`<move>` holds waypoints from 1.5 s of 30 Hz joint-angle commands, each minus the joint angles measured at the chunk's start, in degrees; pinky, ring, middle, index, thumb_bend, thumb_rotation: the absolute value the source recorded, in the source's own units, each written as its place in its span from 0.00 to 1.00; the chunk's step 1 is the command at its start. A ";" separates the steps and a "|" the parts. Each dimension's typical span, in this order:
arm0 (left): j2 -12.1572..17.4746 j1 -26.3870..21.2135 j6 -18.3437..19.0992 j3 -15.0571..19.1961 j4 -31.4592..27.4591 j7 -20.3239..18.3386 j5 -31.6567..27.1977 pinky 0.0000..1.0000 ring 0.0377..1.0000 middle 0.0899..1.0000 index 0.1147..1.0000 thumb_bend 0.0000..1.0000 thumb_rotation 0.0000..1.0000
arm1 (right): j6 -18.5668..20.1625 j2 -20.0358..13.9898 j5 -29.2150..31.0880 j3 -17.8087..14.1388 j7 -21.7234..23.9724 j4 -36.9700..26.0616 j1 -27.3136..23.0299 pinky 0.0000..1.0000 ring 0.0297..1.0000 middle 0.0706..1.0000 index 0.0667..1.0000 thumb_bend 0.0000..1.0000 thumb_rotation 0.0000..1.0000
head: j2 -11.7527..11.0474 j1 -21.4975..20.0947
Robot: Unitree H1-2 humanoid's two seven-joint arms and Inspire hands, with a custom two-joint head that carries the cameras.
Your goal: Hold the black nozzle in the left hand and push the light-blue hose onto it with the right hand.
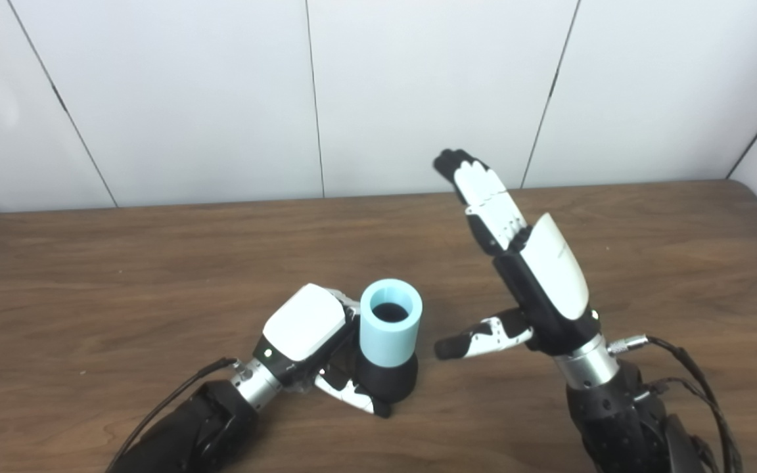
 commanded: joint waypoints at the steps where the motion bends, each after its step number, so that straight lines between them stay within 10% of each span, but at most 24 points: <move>1: 0.57 2.87 0.86 -2.51 3.16 -4.82 3.33 0.44 0.45 0.43 0.40 0.50 0.00 | 1.99 2.40 5.92 -1.25 -1.31 -0.37 0.68 0.92 0.96 0.97 0.95 0.76 0.90 | 0.10 0.02; 5: 0.56 2.86 1.39 -1.93 2.88 -4.78 3.09 0.44 0.45 0.42 0.42 0.50 0.00 | 5.31 5.55 16.34 -3.15 -0.39 0.57 3.00 0.77 0.84 0.84 0.80 0.37 0.70 | 0.26 0.04; 11: 0.66 2.79 0.90 -1.75 3.14 -4.69 2.72 0.45 0.45 0.42 0.41 0.50 0.00 | 10.28 7.46 26.52 -5.70 0.97 3.09 6.34 0.68 0.76 0.76 0.74 0.22 0.42 | 0.36 0.02; 21: 0.74 3.11 0.70 -1.39 3.54 -4.04 2.49 0.44 0.45 0.42 0.42 0.50 0.00 | 10.95 6.51 29.76 -6.38 2.52 6.65 10.45 0.69 0.77 0.77 0.73 0.23 0.30 | 0.40 -0.13; 27: 0.63 3.52 0.03 -0.06 3.96 -2.26 1.39 0.40 0.42 0.41 0.45 0.50 0.00 | 12.21 5.91 25.25 -6.33 1.65 8.41 10.53 0.67 0.76 0.76 0.73 0.26 0.41 | 0.39 -0.01; 31: 0.68 3.68 -0.48 0.83 4.23 -1.40 1.10 0.48 0.48 0.45 0.43 0.52 0.05 | 11.92 5.87 24.57 -6.60 1.57 9.49 10.28 0.67 0.76 0.76 0.74 0.28 0.44 | 0.18 -0.04; 34: 0.64 3.80 -0.18 1.11 4.00 -1.87 1.39 0.54 0.52 0.52 0.52 0.95 0.27 | 11.77 5.83 24.75 -6.77 1.68 9.78 10.18 0.68 0.76 0.77 0.74 0.27 0.43 | 0.19 -0.02; 45: 0.64 4.71 3.60 3.39 2.00 -11.73 -3.18 0.96 0.87 0.85 0.89 1.00 0.51 | 10.66 5.44 24.29 -6.40 2.02 10.35 9.84 0.65 0.74 0.75 0.73 0.25 0.41 | 0.19 0.11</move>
